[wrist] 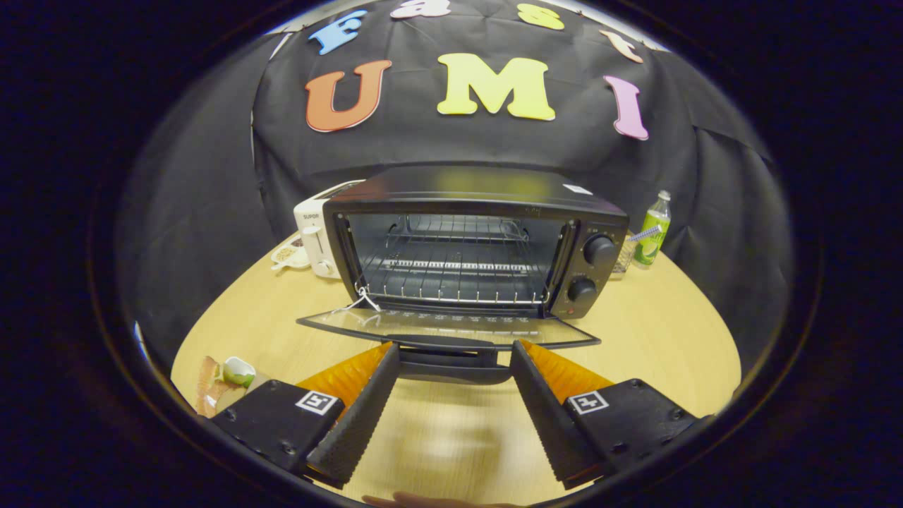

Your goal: Open the toaster oven, put the food inside, and close the toaster oven door.

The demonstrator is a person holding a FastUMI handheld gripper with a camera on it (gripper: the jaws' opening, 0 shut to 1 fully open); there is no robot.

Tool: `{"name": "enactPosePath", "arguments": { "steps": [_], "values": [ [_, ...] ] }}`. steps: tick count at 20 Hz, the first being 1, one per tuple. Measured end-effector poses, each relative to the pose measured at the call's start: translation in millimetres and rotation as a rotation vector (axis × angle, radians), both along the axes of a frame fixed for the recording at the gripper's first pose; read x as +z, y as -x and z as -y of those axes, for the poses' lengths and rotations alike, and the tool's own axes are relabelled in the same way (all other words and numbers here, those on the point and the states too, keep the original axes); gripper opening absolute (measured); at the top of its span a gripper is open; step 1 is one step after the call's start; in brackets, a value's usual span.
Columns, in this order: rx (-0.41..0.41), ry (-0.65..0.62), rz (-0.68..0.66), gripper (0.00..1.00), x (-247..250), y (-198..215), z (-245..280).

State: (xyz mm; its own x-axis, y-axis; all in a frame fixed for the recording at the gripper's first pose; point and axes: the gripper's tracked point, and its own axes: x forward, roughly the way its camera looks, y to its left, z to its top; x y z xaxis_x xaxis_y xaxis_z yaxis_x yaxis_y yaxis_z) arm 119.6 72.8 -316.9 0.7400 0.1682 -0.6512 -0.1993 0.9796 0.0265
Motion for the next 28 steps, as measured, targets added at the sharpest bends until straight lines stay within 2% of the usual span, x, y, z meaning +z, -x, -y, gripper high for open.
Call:
{"name": "enactPosePath", "arguments": {
  "steps": [8, 13, 19, 22, 24, 28],
  "values": [
    [-0.007, -0.101, -0.167, 1.0, -24, 12, 5],
    [-0.001, -0.258, -0.196, 0.99, 3, 9, -2],
    [0.148, -0.3, -0.19, 0.98, 35, 38, -25],
    [0.212, -0.394, -0.323, 0.98, 35, 64, -51],
    [0.242, -0.508, -0.395, 0.96, 42, 75, -76],
    [0.36, -0.541, -0.523, 0.9, 45, 108, -111]
  ]
}}
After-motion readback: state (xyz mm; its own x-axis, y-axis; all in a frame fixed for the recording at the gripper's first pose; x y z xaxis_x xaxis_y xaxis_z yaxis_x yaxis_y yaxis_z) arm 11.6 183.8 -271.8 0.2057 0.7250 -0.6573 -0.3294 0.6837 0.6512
